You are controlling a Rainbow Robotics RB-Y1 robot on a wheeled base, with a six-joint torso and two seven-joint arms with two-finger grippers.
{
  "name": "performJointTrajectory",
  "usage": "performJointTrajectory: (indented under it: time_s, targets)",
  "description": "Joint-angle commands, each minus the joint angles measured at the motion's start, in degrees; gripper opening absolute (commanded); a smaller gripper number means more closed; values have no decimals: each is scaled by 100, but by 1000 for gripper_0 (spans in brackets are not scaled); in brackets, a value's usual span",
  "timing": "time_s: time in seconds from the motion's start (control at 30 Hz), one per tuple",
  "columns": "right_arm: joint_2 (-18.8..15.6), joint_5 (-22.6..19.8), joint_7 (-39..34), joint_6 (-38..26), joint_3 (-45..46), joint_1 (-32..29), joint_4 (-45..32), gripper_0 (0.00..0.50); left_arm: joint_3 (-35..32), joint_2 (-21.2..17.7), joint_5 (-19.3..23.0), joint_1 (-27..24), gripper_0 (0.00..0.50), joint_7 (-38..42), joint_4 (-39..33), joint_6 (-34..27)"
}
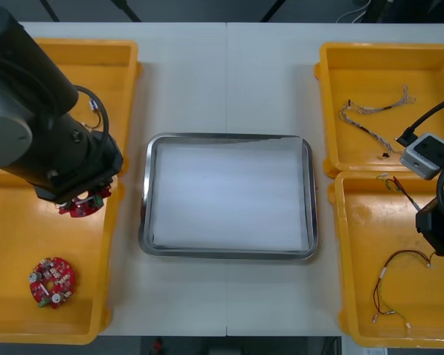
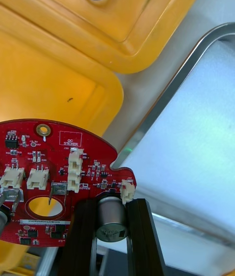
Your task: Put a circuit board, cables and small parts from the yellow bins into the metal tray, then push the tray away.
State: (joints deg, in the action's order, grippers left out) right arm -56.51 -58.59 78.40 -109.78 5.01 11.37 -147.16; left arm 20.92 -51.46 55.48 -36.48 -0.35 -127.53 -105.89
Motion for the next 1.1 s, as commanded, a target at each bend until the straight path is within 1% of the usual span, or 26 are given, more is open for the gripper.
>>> performJointTrajectory:
  time_s: [0.03,0.07,0.1,0.17,0.2,0.27,0.3,0.4,0.43,0.6,0.73,0.87,1.0,1.1]
  targets:
    - [-211,41,52,-22,-26,-30,-147,0,492,620,-591,-430,0,62,-132,-327]
    - [-211,41,52,-22,-26,-30,-147,0,588,769,-732,-447,0,185,-123,-371]
    - [-211,41,52,-22,-26,-30,-147,0,623,831,-793,-447,0,237,-114,-380]
    - [-211,41,52,-22,-26,-30,-147,0,773,1103,-1092,-465,0,448,-97,-411]
    - [-211,41,52,-22,-26,-30,-147,0,817,1156,-1171,-474,0,492,-88,-411]
    - [-211,41,52,-22,-26,-30,-147,0,1019,1384,-1452,-544,0,642,9,-411]
    - [-211,41,52,-22,-26,-30,-147,0,1063,1437,-1514,-561,0,677,44,-411]
    - [-211,41,52,-22,-26,-30,-147,0,1230,1798,-1795,-658,0,826,316,-411]
    - [-211,41,52,-22,-26,-30,-147,0,1256,1859,-1839,-676,0,835,360,-411]
    - [-211,41,52,-22,-26,-30,-147,0,1406,2351,-2261,-693,0,879,782,-411]
    - [-211,41,52,-22,-26,-30,-147,0,1546,2571,-2419,-693,0,861,1107,-274]
    - [-211,41,52,-22,-26,-30,-147,0,1757,2738,-2639,-693,0,835,1450,16]
    - [-211,41,52,-22,-26,-30,-147,0,2012,2826,-2780,-693,0,861,1793,429]
    - [-211,41,52,-22,-26,-30,-147,0,2126,2835,-2806,-693,0,861,1898,605]
